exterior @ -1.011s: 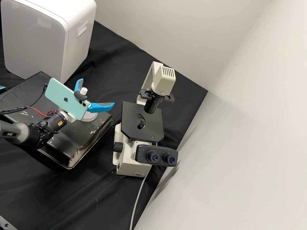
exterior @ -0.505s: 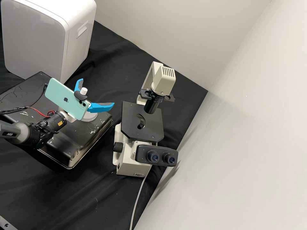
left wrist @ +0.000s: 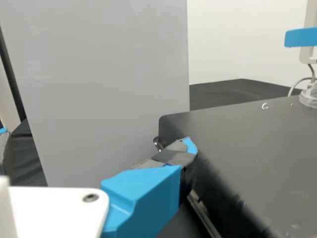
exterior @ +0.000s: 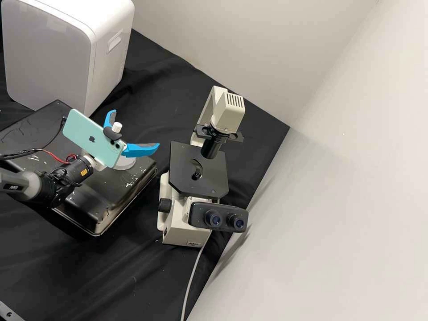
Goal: Place the petri dish on the microscope
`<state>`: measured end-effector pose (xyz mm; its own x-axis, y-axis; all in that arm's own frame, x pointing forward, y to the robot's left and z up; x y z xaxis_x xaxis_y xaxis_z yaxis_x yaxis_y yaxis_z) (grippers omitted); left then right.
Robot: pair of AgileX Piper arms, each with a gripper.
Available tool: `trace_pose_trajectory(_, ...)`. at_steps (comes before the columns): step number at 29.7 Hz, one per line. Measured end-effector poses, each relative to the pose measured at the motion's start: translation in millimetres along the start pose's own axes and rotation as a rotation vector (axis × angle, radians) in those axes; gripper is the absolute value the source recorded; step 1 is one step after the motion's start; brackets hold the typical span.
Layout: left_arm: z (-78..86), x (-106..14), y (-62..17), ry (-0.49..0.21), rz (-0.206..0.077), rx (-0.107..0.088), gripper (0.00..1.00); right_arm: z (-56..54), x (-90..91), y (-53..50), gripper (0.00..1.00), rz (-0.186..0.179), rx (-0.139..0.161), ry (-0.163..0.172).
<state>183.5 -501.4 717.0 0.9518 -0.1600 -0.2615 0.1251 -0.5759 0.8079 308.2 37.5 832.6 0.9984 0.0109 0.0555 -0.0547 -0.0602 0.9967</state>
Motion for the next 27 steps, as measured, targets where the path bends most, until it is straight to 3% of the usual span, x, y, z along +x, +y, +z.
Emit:
trace_pose_trajectory(8, 2.0, -11.6, -0.7, -0.039, -0.006, 0.006, 1.00, 0.0, 0.0, 0.0, 1.00, 0.000, 0.000, 0.000)
trace_pose_trajectory(11, 4.1, -16.3, -0.1, -0.079, -0.005, 0.019, 1.00, 0.0, 0.0, 0.0, 1.00, 0.000, 0.000, 0.000)
trace_pose_trajectory(18, 4.5, -28.8, 5.3, -0.141, 0.022, 0.022, 1.00, 0.0, 0.0, 0.0, 1.00, 0.000, 0.000, 0.000)
trace_pose_trajectory(27, 13.3, -40.6, 0.6, -0.218, 0.000, 0.028, 1.00, 0.0, 0.0, 0.0, 1.00, 0.000, 0.000, 0.000)
